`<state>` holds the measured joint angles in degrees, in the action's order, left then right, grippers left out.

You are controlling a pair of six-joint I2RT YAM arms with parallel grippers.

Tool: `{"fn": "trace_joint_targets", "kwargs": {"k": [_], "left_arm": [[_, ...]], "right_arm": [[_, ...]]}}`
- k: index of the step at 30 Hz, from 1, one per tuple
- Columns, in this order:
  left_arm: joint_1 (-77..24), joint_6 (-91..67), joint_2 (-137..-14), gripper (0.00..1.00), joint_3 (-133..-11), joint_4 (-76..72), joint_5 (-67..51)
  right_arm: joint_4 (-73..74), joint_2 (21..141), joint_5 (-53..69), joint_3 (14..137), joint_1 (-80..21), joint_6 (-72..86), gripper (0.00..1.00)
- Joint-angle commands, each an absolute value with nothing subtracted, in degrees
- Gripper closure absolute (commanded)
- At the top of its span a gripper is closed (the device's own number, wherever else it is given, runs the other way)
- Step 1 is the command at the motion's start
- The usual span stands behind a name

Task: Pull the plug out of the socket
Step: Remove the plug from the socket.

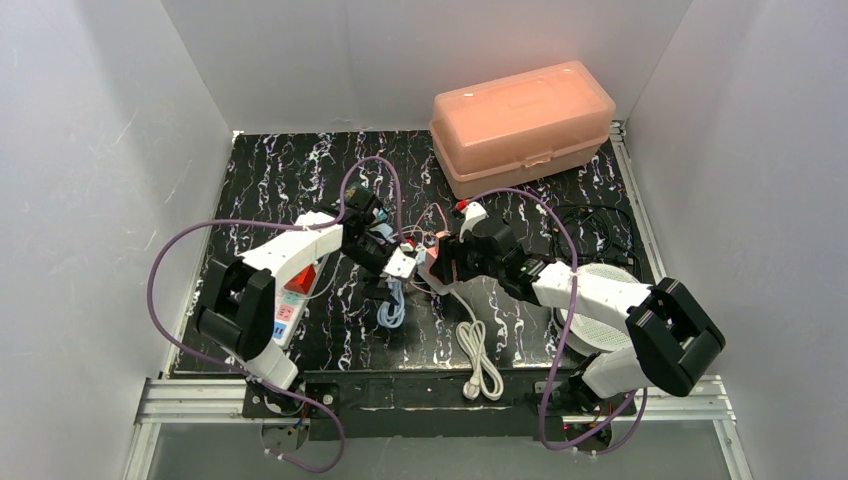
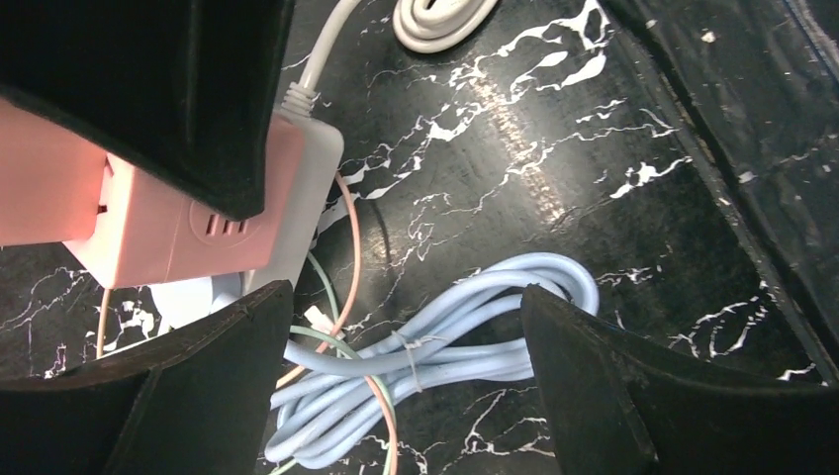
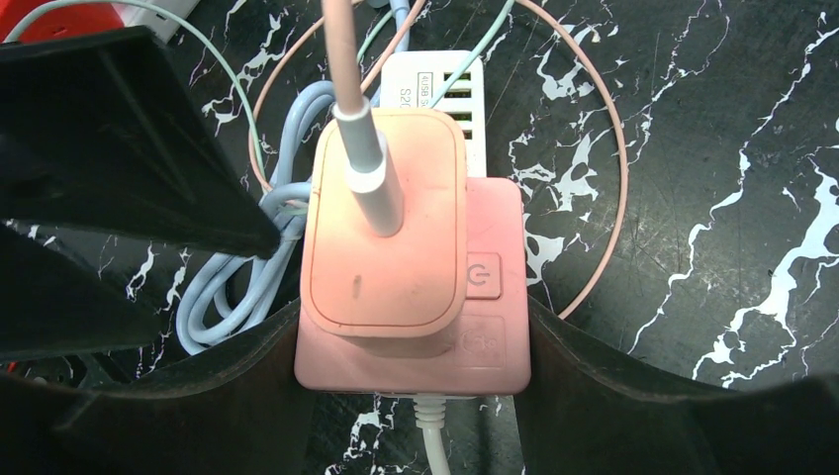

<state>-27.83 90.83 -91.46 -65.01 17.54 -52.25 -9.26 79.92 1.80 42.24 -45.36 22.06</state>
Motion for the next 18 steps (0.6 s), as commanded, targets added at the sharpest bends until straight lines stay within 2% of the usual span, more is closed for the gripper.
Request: {"fn": "trace_joint_targets", "kwargs": {"k": [1, 8, 18], "left_arm": [[-28.2, 84.6, -93.4, 0.16, -64.9, 15.8, -50.8], [-28.0, 71.9, -94.8, 0.15, -64.9, 6.0, -44.4], [-28.5, 71.1, -96.0, 0.12, -64.7, 8.7, -45.0]], "right_arm": [[-15.1, 78.7, 2.9, 42.2, -46.9, 23.3, 0.93], [-14.6, 78.0, 2.9, 41.1, -47.5, 22.3, 0.95], [-14.9, 78.3, 2.4, 41.6, -48.1, 22.1, 0.95]]}}
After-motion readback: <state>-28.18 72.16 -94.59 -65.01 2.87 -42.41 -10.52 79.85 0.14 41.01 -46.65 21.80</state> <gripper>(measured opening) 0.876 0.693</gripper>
